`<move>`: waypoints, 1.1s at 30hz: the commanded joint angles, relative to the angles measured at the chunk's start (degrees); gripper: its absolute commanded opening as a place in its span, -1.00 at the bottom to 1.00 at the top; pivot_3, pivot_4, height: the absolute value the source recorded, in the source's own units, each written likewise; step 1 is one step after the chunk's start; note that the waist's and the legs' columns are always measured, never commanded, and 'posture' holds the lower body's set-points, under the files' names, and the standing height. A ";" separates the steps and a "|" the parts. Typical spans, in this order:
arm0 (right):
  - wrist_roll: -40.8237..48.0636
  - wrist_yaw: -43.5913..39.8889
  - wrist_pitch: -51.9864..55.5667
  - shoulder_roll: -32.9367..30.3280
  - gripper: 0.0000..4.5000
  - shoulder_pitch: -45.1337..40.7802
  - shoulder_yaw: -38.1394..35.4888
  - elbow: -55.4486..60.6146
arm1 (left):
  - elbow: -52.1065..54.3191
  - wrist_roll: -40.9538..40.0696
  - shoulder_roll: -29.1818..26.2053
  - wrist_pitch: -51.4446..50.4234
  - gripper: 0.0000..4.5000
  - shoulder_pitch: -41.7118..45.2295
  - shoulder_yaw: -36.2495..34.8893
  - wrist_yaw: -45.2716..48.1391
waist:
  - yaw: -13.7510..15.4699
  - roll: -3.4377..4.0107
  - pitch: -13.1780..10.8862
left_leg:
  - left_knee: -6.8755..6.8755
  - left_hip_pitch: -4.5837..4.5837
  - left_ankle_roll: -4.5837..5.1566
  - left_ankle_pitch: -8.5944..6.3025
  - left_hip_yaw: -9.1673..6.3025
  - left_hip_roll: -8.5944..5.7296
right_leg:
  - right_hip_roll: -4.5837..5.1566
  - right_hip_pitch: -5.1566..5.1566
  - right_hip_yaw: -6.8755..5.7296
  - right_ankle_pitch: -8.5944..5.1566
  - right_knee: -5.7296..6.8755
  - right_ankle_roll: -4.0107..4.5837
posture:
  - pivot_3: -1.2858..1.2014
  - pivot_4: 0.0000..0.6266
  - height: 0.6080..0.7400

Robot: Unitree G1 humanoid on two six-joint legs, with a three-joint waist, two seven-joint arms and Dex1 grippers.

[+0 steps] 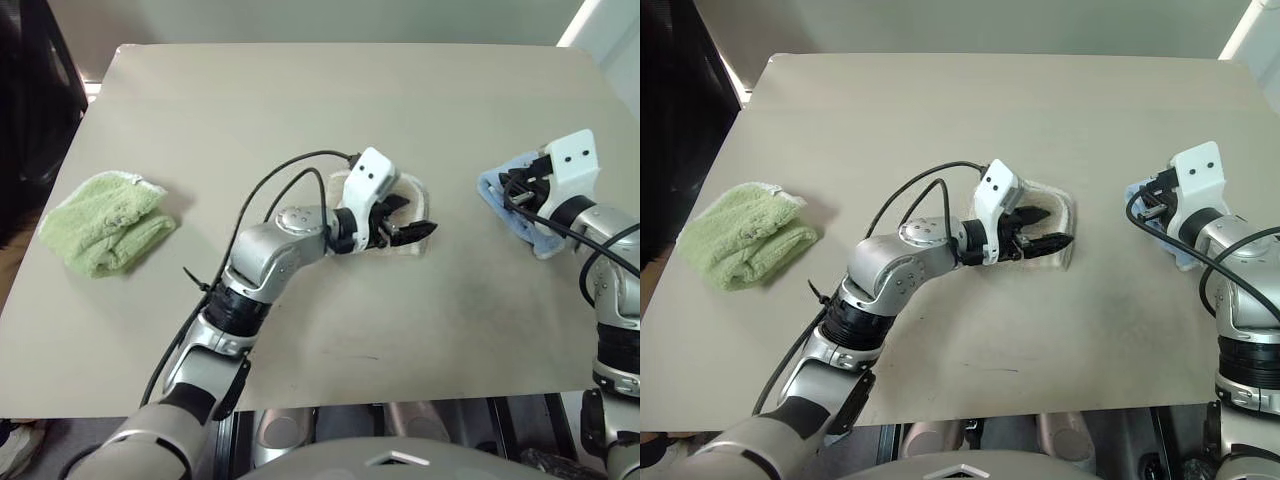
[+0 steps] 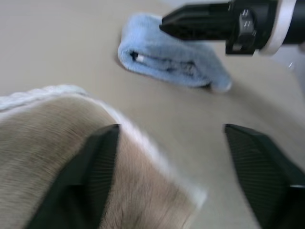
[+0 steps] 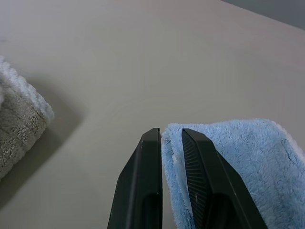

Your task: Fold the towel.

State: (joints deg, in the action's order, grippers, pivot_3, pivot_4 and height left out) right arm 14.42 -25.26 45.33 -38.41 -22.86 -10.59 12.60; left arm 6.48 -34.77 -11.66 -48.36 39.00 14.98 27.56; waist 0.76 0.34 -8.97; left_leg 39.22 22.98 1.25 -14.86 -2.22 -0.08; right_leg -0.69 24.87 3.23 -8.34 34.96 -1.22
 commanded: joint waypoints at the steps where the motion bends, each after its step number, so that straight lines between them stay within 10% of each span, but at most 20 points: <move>1: 0.79 -0.77 -0.81 -0.18 -0.74 -0.74 -0.49 2.76 | 4.28 -2.50 -0.50 -0.45 1.00 0.00 -5.13 1.18 | 0.00 0.00 0.00 | 0.00 0.00 0.01 0.01 0.01 0.00 | 0.00 0.00 0.00 0.01 0.00 0.00 | 0.03 -0.52 0.94; 10: 7.51 -4.51 0.91 4.75 -1.00 -3.19 2.86 8.20 | 0.40 5.29 -6.37 5.18 0.73 1.54 -9.02 1.19 | -0.12 0.00 0.00 | 0.00 -0.05 0.09 0.11 0.02 0.00 | -0.02 -0.01 0.01 0.15 0.01 0.01 | 0.03 -0.52 0.94; 20: 6.84 -3.42 -0.85 15.33 -1.00 -3.04 13.39 4.48 | -6.84 16.00 -8.11 12.84 -0.83 -2.06 -0.95 7.07 | -0.03 0.02 0.02 | 0.08 -0.01 0.20 0.10 0.00 -0.02 | 0.01 0.01 0.02 0.30 -0.03 0.04 | 0.03 -0.52 0.94; 33: -0.66 -1.19 -11.24 17.68 -1.00 -0.09 15.77 -4.47 | -12.65 20.97 -3.82 19.12 -0.83 -4.70 -1.65 7.36 | -0.03 0.16 0.18 | 0.17 -0.05 0.34 -0.05 -0.07 -0.05 | 0.05 -0.11 0.03 0.32 -0.04 0.56 | 0.03 -0.52 0.94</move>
State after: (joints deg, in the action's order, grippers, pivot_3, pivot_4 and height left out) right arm 13.99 -27.35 35.94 -20.33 -22.43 7.70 5.51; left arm -8.01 -11.85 -16.22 -30.02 34.18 16.33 34.84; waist 0.73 0.49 -8.79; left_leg 39.47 22.95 1.61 -14.88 -2.29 -0.13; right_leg -0.64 24.76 3.26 -7.95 34.92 -0.62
